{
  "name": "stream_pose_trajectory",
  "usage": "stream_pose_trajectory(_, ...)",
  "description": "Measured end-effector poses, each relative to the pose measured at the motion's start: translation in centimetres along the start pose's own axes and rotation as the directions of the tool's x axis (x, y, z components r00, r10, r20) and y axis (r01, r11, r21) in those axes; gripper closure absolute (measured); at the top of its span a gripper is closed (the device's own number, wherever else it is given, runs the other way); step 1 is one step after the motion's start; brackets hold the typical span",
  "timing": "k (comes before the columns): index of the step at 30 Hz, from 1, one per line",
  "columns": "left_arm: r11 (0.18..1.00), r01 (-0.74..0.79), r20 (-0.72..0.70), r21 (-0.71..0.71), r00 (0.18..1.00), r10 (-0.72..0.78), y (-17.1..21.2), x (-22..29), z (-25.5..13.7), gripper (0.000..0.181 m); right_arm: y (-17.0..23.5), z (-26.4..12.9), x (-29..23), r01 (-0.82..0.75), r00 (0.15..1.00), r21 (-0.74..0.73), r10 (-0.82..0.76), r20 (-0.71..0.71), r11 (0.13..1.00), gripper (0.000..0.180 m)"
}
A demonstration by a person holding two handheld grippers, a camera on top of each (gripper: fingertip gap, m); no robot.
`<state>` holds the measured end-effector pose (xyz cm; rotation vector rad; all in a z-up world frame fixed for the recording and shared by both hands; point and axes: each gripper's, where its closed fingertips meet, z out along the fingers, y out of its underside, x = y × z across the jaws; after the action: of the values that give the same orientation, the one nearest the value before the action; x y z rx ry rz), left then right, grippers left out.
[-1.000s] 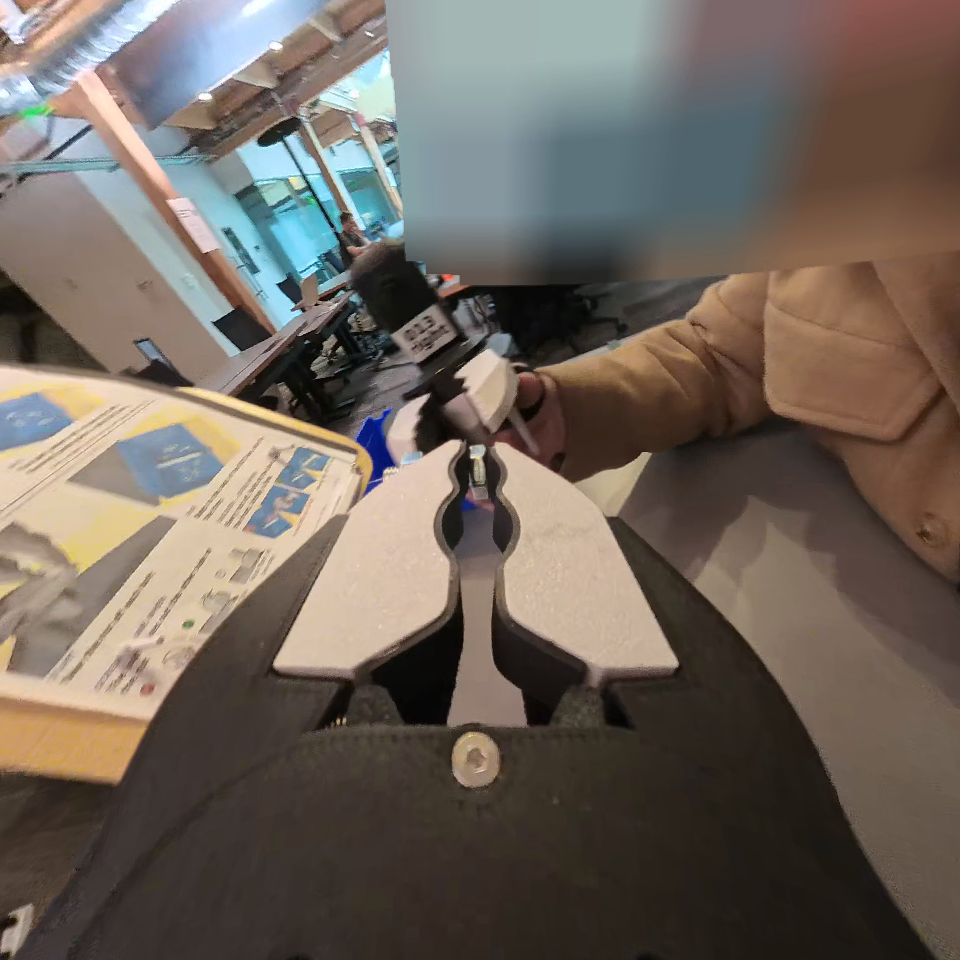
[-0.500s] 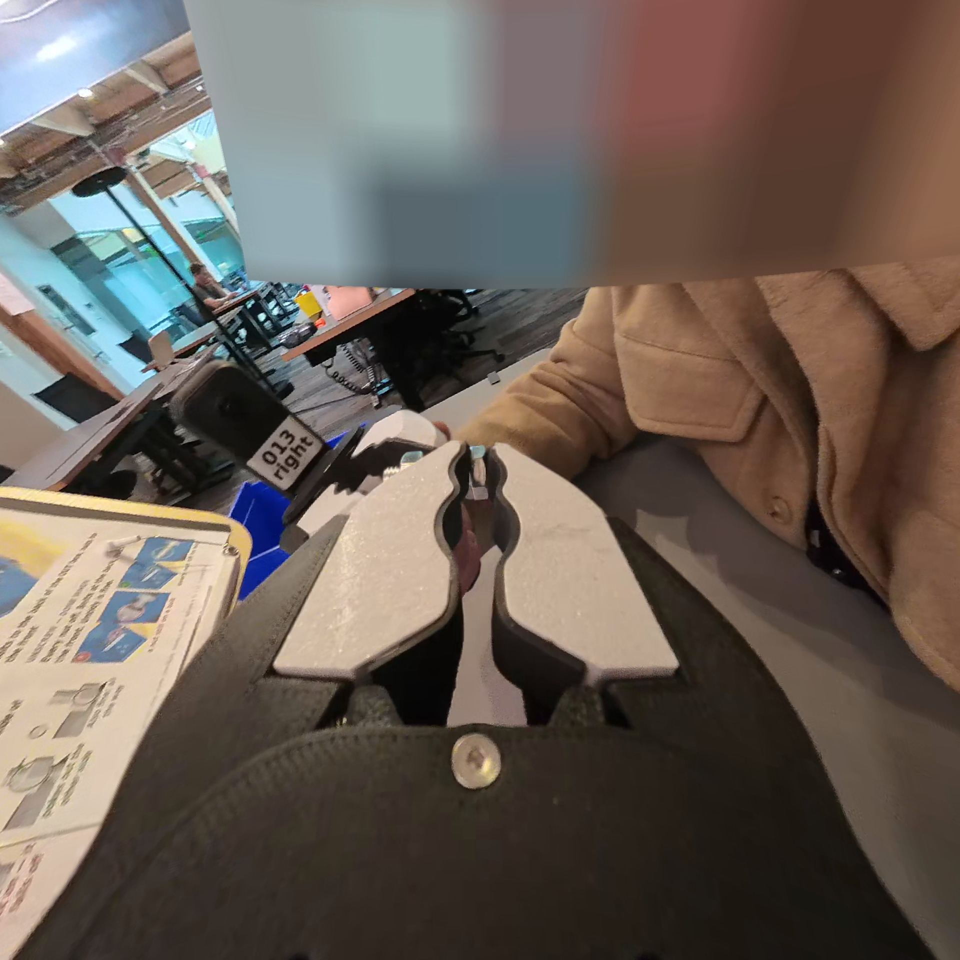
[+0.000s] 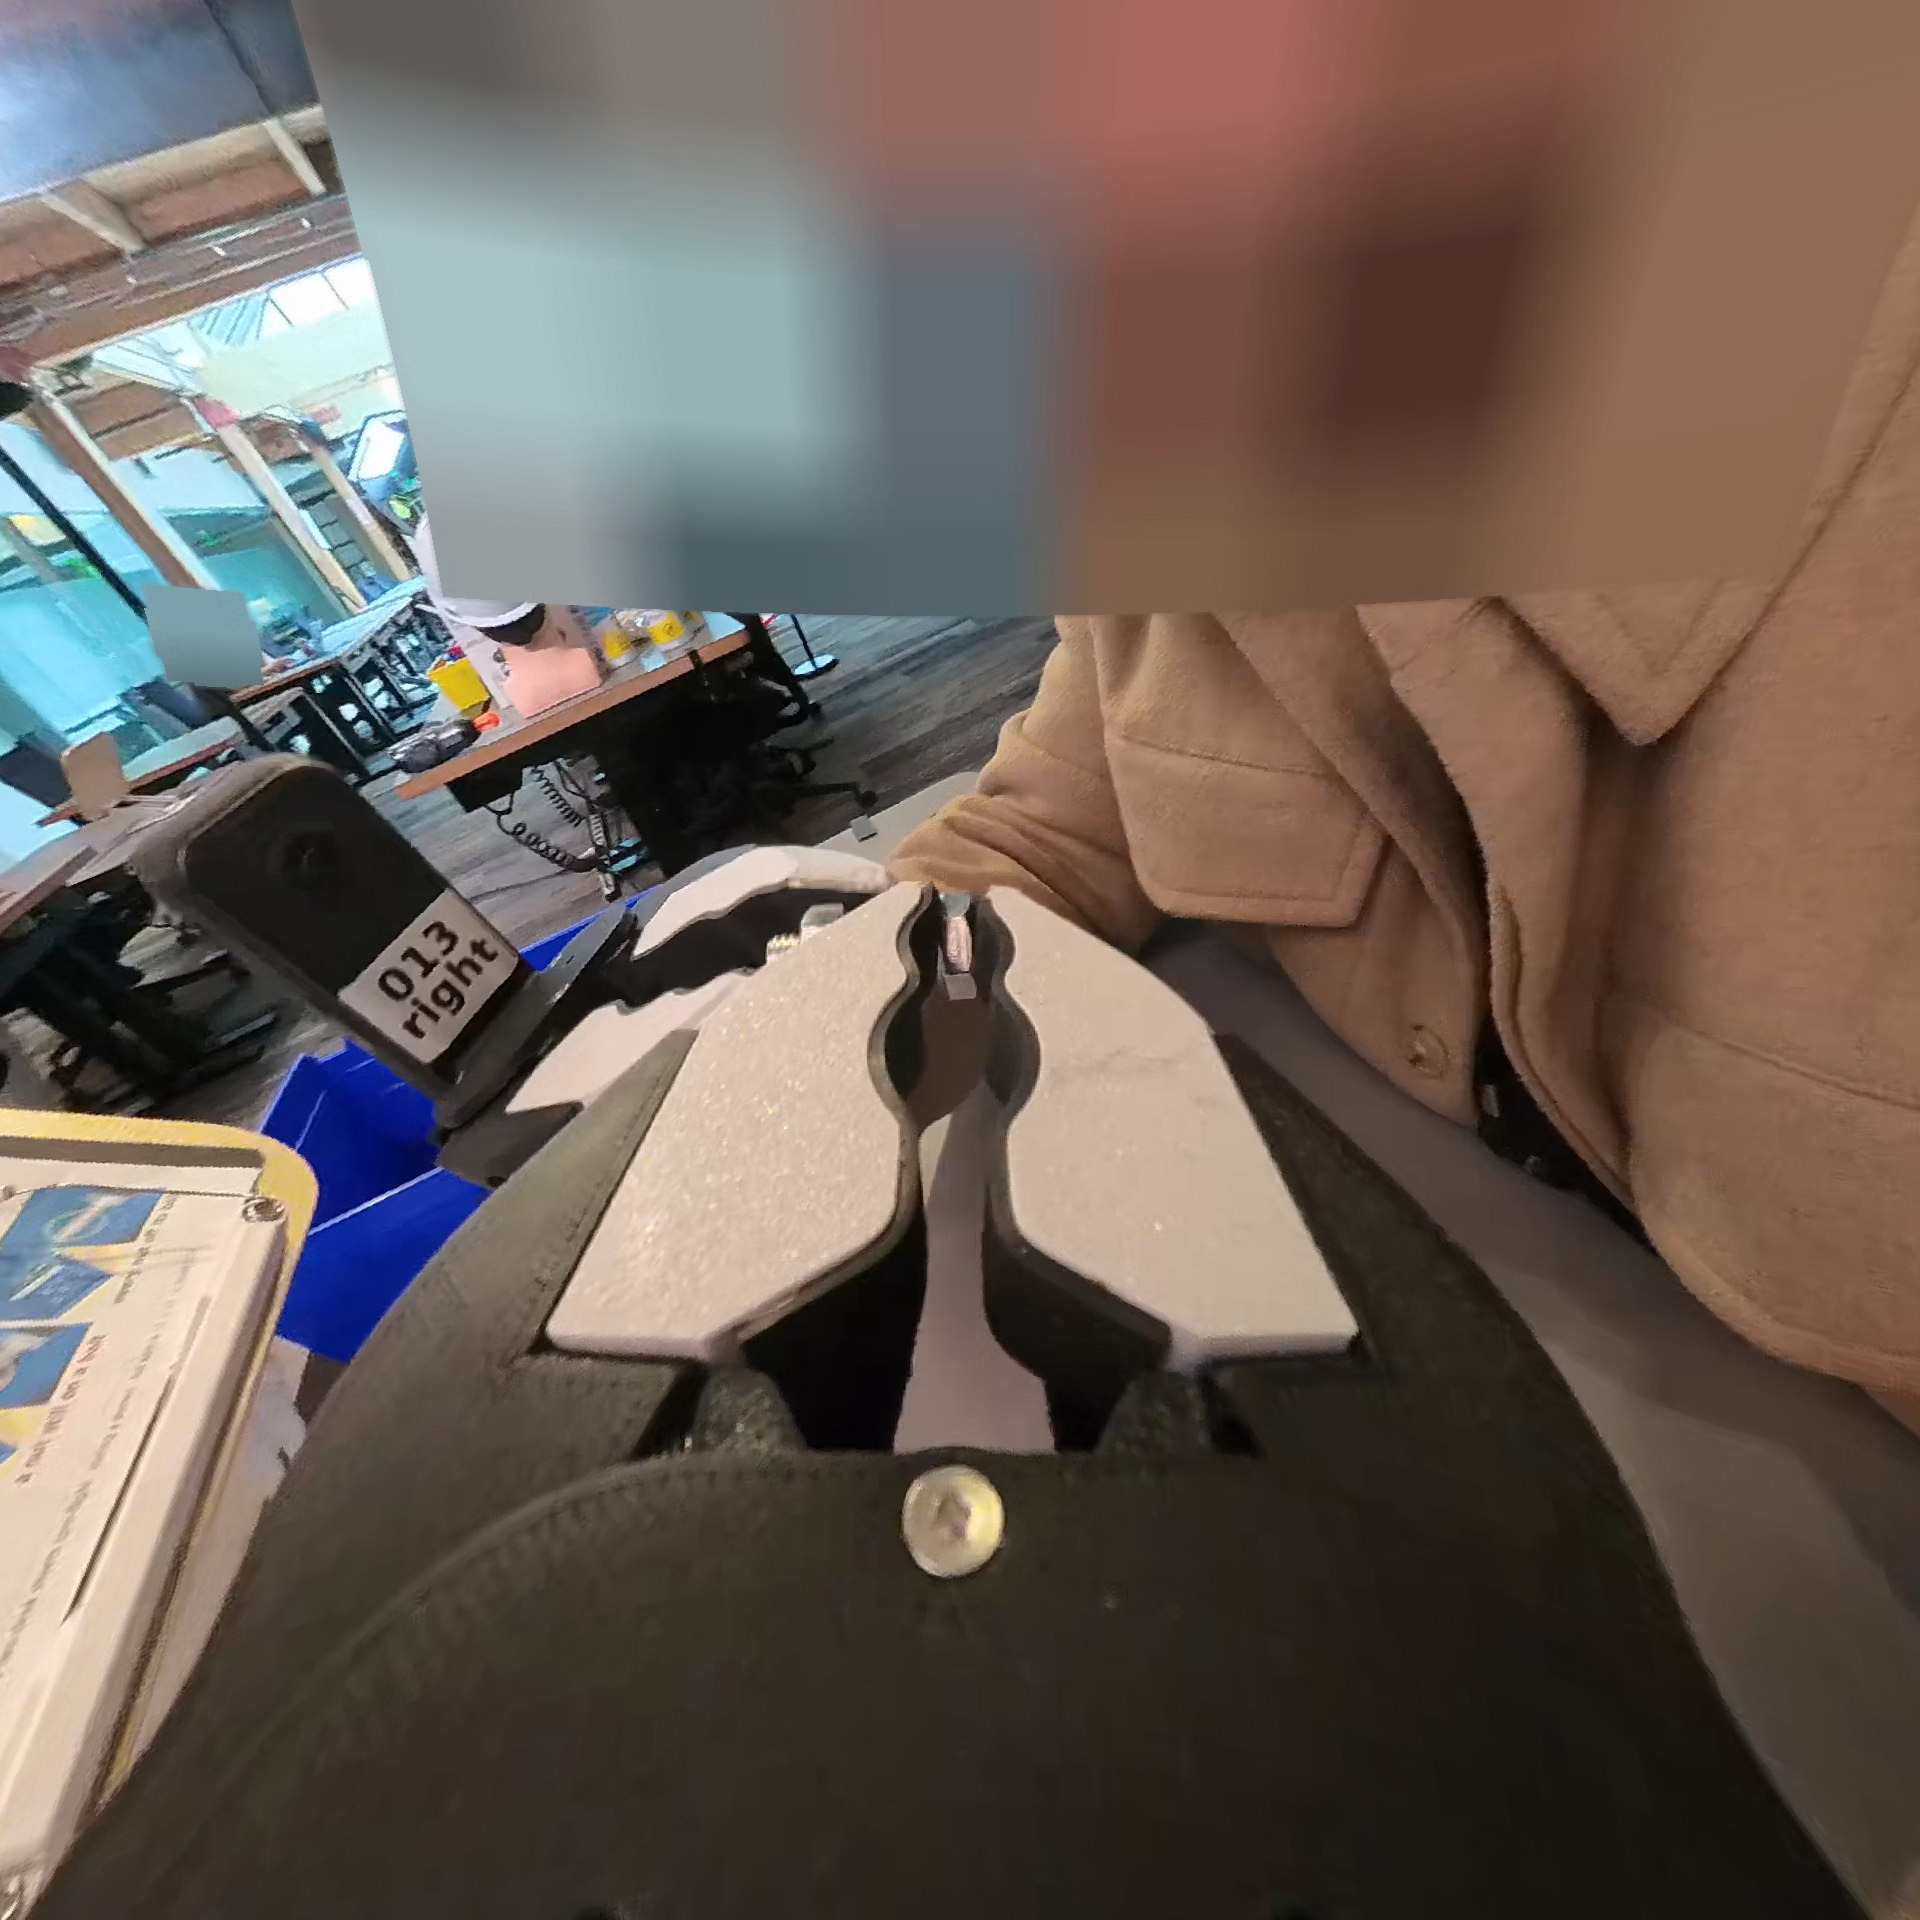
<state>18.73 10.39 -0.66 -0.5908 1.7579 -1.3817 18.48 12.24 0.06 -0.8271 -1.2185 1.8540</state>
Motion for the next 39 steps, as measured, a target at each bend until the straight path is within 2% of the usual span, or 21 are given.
stream_pose_trajectory(10,0.998,0.024,-0.014,0.057,1.0,-0.023,-0.4,-0.2,0.0,0.175,-0.3,0.0,-0.1,0.105,0.994,0.003,-0.105,-0.039,0.994,0.161)
stream_pose_trajectory(13,0.996,0.032,0.017,0.08,0.999,-0.033,-0.9,-0.7,-0.4,0.162,-0.6,-0.1,0.0,0.124,0.99,-0.004,-0.124,-0.067,0.992,0.161)
stream_pose_trajectory(17,1.0,-0.011,0.15,0.014,0.989,0.008,-0.9,-2.1,-0.8,0.148,-1.9,-0.7,0.8,0.169,0.974,0.03,-0.162,-0.161,0.985,0.161)
stream_pose_trajectory(22,0.989,-0.114,0.413,-0.089,0.9,0.141,-1.2,-5.2,-2.0,0.143,-3.5,-1.6,1.9,0.257,0.924,0.053,-0.229,-0.306,0.965,0.161)
stream_pose_trajectory(28,0.948,-0.19,0.595,-0.255,0.742,0.309,-0.6,-7.7,-2.8,0.145,-5.1,-3.0,3.2,0.318,0.863,0.127,-0.231,-0.45,0.94,0.161)
stream_pose_trajectory(34,0.872,-0.249,0.629,-0.422,0.612,0.48,-0.2,-8.5,-2.9,0.153,-5.2,-3.2,3.6,0.297,0.864,0.173,-0.187,-0.468,0.939,0.161)
stream_pose_trajectory(39,0.86,-0.27,0.637,-0.434,0.582,0.505,-0.3,-8.5,-2.8,0.16,-5.2,-3.4,3.9,0.276,0.871,0.216,-0.149,-0.468,0.937,0.161)
